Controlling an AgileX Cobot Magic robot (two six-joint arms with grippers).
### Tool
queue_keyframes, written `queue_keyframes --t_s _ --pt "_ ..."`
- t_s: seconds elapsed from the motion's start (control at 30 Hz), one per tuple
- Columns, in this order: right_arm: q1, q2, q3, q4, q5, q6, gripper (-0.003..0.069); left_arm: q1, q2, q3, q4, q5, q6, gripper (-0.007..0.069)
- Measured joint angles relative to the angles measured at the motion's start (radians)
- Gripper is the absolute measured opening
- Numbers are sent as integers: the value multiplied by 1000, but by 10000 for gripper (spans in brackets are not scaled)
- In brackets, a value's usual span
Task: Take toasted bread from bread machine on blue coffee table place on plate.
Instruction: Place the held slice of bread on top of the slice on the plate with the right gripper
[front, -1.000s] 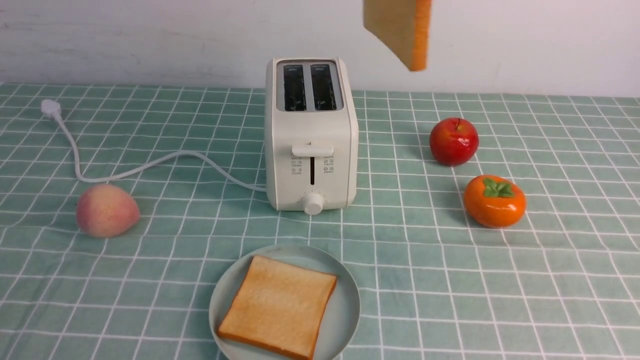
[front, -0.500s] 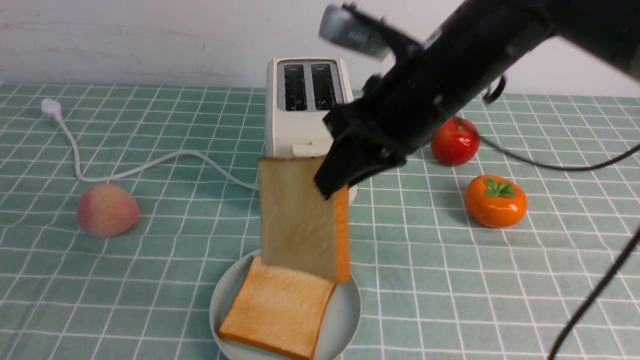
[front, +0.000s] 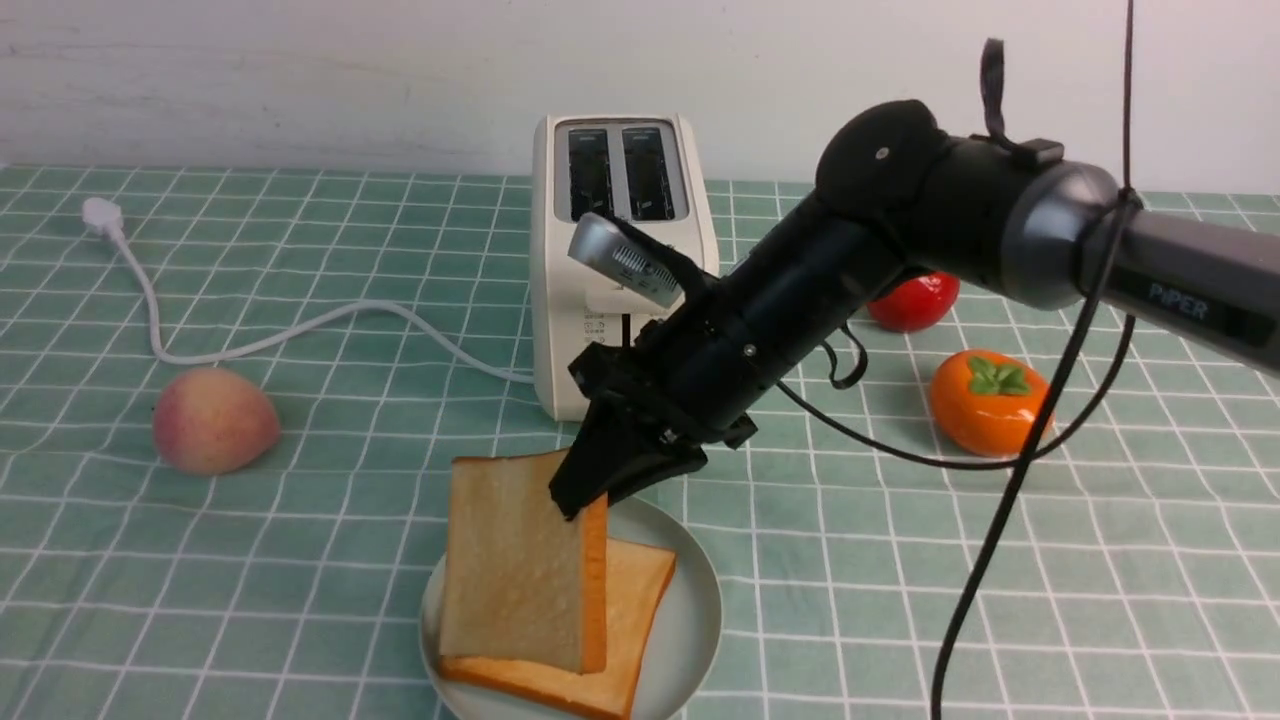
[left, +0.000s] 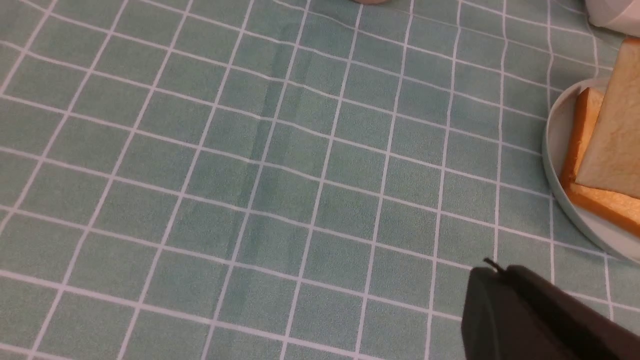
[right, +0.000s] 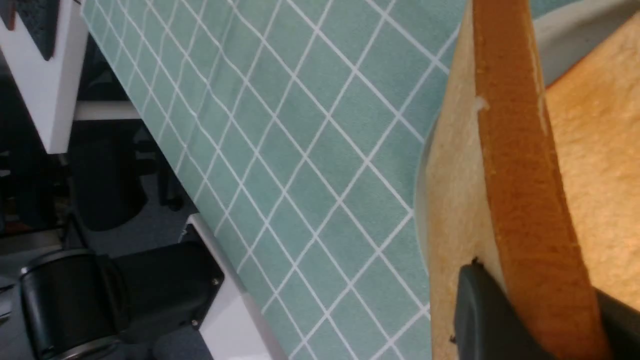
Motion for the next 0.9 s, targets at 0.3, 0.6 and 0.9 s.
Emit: queue_keyframes --t_s 0.3,0.6,0.9 --pt "0 1 -4 -129 0 70 428 0 0 0 -1 6 0 -14" --pt "0 -125 -81 -548 5 291 506 0 0 0 -1 6 0 -13" --pt "0 -533 -82 -858 31 471 132 0 0 0 -1 -6 0 -13"
